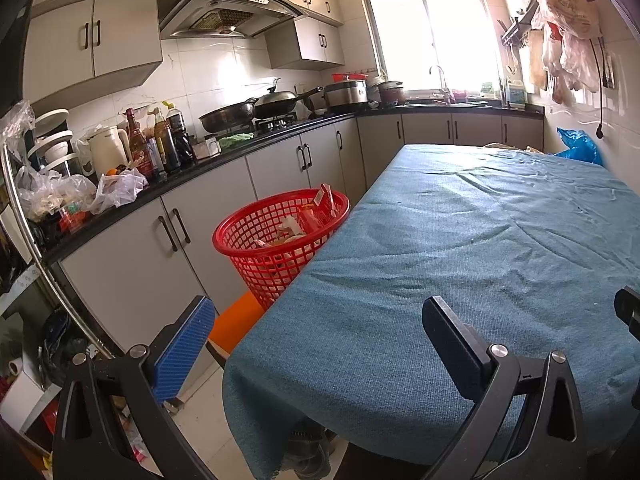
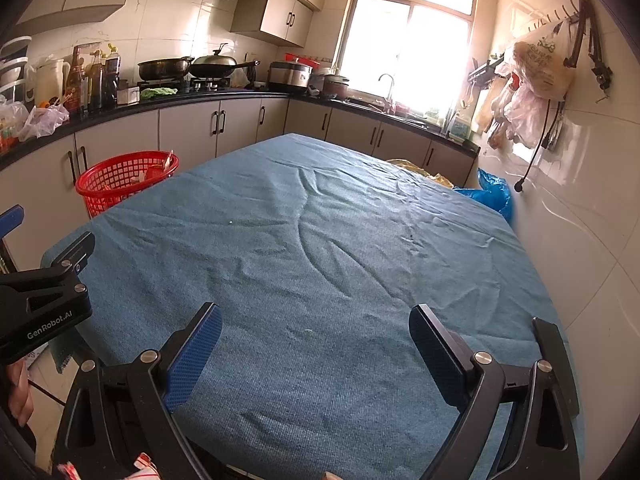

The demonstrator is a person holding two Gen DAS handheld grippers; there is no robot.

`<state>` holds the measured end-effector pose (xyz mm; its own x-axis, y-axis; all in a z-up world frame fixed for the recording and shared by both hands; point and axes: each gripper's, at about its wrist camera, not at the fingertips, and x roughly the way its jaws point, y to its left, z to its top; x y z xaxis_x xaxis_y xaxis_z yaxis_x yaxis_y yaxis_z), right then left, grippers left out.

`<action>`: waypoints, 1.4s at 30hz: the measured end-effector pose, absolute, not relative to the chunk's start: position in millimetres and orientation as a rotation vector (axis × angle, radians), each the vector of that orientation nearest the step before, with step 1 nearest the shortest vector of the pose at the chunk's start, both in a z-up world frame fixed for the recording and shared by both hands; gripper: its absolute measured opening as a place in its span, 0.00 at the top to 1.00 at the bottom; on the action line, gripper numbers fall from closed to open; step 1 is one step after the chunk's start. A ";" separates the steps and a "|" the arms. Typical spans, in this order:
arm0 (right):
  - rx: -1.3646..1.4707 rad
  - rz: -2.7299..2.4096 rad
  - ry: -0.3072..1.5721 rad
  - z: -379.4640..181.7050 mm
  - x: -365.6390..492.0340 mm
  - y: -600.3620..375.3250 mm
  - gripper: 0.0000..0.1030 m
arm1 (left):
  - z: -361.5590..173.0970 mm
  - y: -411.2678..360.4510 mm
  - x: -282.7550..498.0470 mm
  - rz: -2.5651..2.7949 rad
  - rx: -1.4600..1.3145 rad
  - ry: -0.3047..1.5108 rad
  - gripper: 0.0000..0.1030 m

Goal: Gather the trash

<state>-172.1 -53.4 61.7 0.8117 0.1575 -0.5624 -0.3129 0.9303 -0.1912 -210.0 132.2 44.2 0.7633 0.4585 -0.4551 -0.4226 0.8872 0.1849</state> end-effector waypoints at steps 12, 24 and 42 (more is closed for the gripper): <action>-0.282 0.254 0.575 61.6 -172.6 -53.4 0.06 | 44.7 132.7 -209.4 0.481 0.074 0.514 0.00; -0.258 0.256 0.599 57.0 -166.7 -58.8 0.06 | 44.1 128.1 -204.6 0.472 0.088 0.518 0.00; -0.101 0.036 0.731 54.2 -78.2 -150.3 0.04 | 48.2 57.3 -96.3 0.100 0.047 0.756 0.00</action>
